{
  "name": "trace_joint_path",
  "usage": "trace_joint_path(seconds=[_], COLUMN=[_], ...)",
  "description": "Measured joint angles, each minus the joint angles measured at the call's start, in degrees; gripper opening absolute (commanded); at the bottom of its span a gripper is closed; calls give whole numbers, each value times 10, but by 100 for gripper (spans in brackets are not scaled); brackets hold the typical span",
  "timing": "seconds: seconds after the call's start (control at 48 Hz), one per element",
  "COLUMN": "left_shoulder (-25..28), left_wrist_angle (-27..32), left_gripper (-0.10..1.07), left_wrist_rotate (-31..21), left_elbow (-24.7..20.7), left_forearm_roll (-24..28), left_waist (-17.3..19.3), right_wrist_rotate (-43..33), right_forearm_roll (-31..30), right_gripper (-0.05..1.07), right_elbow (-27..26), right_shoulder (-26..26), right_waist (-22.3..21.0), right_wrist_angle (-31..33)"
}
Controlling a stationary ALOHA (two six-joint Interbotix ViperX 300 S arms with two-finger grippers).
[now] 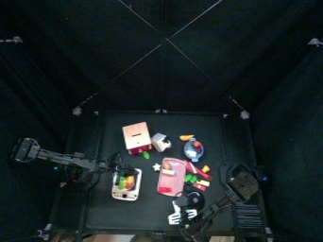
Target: Place ketchup on plate
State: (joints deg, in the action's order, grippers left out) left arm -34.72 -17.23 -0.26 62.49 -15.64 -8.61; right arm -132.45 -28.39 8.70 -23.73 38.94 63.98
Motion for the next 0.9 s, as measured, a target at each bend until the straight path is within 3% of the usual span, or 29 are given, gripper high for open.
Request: trace_joint_path(seconds=[0.271, 0.542, 0.896], left_shoulder=[0, 0, 0], left_wrist_angle=[0, 0, 0], left_gripper=[35, 35, 35], left_wrist_rotate=[0, 0, 0], left_elbow=[0, 5, 11], left_forearm_roll=[0, 0, -15], left_waist=[0, 0, 0], right_wrist_rotate=[9, 11, 11], right_forearm_roll=[-27, -41, -40], right_gripper=[99, 99, 99], right_elbow=[4, 48, 82], right_shoulder=[27, 76, 87], right_waist=[2, 3, 4], right_wrist_angle=[7, 18, 3])
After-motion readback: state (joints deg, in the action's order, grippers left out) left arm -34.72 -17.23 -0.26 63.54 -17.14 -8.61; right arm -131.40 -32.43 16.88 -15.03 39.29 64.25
